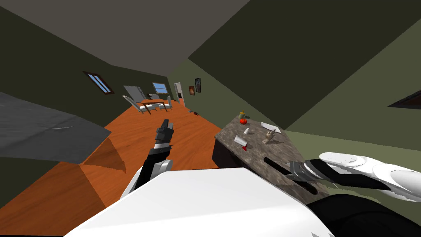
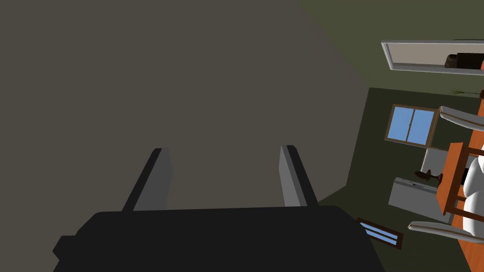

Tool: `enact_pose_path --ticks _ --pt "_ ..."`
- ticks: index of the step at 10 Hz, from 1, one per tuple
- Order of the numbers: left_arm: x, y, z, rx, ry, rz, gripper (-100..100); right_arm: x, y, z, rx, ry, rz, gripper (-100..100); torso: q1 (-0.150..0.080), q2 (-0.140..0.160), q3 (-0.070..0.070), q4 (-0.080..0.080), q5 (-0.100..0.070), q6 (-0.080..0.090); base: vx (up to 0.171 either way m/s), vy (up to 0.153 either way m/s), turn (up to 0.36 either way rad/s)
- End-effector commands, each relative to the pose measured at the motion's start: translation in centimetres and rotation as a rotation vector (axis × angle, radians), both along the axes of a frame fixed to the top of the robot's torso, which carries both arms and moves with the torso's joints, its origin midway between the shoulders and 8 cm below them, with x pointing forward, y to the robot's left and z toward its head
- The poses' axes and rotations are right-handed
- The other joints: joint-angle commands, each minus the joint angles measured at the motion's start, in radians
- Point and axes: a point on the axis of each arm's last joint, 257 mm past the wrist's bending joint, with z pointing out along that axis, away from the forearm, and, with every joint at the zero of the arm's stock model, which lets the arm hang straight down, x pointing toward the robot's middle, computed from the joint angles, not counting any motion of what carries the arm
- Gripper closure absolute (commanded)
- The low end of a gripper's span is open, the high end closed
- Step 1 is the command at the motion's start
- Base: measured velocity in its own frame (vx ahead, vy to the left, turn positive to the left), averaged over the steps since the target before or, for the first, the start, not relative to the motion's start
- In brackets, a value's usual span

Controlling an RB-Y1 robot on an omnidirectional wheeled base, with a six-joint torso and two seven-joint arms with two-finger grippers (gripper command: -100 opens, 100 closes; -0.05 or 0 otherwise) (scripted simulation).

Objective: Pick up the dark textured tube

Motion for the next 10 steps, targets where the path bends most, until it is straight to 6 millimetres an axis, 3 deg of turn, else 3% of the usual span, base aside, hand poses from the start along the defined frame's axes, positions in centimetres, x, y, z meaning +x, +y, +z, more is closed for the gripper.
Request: enact_pose_path --ticks 1,3,4,5,6,10 --pt "0.0 0.0 0.0 0.0 0.0 0.0 0 -2.4 -0.3 -0.3 0.001 0.051 0.005 -100 0.0 0.0 0.0 0.0 0.0 0.0 0.086 -0.087 0.188" --pt "0.0 0.0 0.0 0.0 0.0 0.0 0 -5.0 0.0 -1.1 0.017 0.106 0.009 -100 0.002 0.001 0.001 0.0 0.0 0.001 0.039 -0.052 0.179" --pt "0.0 0.0 0.0 0.0 0.0 0.0 0 -4.0 -0.3 -0.8 0.008 0.085 0.009 -100 0.004 0.003 0.002 0.001 0.001 0.001 0.007 -0.019 0.04" --pt "0.0 0.0 0.0 0.0 0.0 0.0 0 -4.2 -0.3 -0.9 0.011 0.09 0.009 0 0.006 0.004 0.003 0.001 0.001 0.002 0.0 0.0 0.0" --pt "0.0 0.0 0.0 0.0 0.0 0.0 0 -4.1 0.5 -1.4 0.006 0.092 0.028 -100 0.007 0.005 0.003 0.001 0.002 0.001 0.039 -0.028 -0.136" --pt "0.0 0.0 0.0 0.0 0.0 0.0 0 -3.9 2.1 -2.3 0.006 0.092 0.06 -100 0.009 0.005 0.003 0.001 0.002 0.002 0.016 0.011 -0.053"
